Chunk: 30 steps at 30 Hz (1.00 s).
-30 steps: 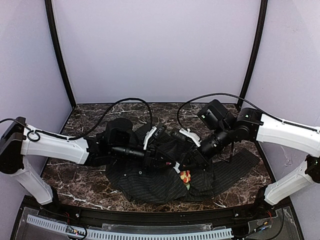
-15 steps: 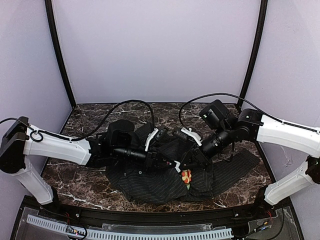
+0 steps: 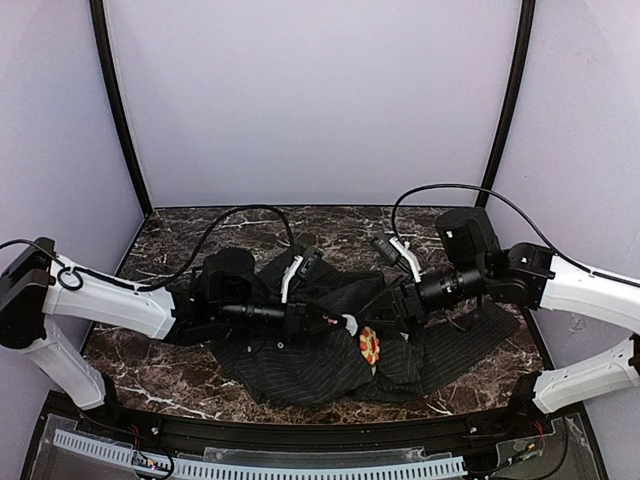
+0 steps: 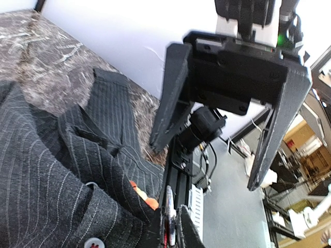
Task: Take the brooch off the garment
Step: Pass from the right arm to the left, then pass from the left arm to the right
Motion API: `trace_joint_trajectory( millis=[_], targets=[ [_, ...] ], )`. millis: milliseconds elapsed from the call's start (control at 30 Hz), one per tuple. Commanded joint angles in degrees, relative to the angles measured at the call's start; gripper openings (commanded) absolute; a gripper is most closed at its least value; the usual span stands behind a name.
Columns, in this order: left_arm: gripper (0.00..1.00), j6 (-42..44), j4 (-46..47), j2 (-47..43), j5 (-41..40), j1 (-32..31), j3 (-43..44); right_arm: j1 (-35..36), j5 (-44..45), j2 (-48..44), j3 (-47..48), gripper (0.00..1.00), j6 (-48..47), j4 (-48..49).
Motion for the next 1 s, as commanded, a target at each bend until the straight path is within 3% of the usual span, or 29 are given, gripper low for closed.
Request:
trace_joint_trajectory(
  millis=[0,133,233,967],
  targets=[
    [0.01,-3.80,10.49,-3.94,-6.98,-0.27,-1.83,-0.18,5.32,-5.36,-7.94,0.70,10.35,18.73],
    [0.01,-6.39,16.77,-3.50,-9.60,-0.26,-2.71,0.14,6.07,-8.60,-14.75,0.71,15.39,30.15],
    [0.01,-6.99,18.74,-3.02,-10.09,-0.35,-2.67,0.90,6.44,-8.57,-16.05,0.67,16.32,32.65],
    [0.01,-6.26,17.80,-3.68,-9.57,-0.51,-2.81,2.46,4.43,-1.92,-18.85,0.22,18.78,44.18]
  ],
)
